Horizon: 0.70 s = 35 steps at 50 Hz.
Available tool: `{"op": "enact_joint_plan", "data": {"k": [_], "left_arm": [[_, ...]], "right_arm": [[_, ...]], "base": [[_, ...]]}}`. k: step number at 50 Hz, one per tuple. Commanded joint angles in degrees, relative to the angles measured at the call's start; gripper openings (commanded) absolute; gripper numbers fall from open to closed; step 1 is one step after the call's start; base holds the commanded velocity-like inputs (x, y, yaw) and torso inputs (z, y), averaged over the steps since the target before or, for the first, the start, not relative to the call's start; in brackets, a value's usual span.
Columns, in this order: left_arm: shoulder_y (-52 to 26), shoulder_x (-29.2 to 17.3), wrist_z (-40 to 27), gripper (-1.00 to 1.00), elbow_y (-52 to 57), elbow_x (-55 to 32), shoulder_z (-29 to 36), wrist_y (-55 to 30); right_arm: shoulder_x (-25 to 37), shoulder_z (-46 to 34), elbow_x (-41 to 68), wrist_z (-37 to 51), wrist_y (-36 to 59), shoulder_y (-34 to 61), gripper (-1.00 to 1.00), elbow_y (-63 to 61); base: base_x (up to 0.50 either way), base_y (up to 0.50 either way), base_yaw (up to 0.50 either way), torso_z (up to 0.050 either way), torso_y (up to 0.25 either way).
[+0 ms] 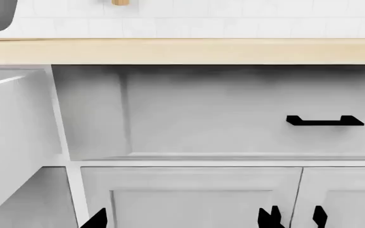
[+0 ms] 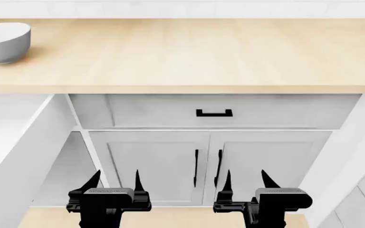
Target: Place the bar in the bowl and close the drawer.
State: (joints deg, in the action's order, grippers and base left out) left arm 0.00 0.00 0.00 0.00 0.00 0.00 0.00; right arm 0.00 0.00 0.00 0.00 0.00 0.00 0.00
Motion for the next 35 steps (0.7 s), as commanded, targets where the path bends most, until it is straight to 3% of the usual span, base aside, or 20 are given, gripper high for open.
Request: {"op": "enact_joint_plan", "data": {"k": [1, 10, 35], "left_arm": [[0.0, -0.9, -1.1, 1.00, 0.0, -0.9, 1.0, 0.0], [-0.6, -2.4, -3.4, 1.00, -0.1, -1.7, 3.1, -1.0], [4.6, -7.0, -4.5, 1.00, 25.3, -8.7, 3.2, -16.1]], "right_arm": [[0.9, -1.1, 1.1, 1.0, 0.0, 0.0, 1.00, -0.1], [2.6, -2.9, 3.3, 2.0, 1.5, 0.7, 1.00, -0.1], [6.8, -2.8, 4.2, 6.9, 13.0, -5.1, 1.00, -25.0]], "base": [[0.00, 0.00, 0.00, 0.000, 0.000], [0.00, 0.00, 0.00, 0.000, 0.000], [0.00, 0.00, 0.00, 0.050, 0.000]]}}
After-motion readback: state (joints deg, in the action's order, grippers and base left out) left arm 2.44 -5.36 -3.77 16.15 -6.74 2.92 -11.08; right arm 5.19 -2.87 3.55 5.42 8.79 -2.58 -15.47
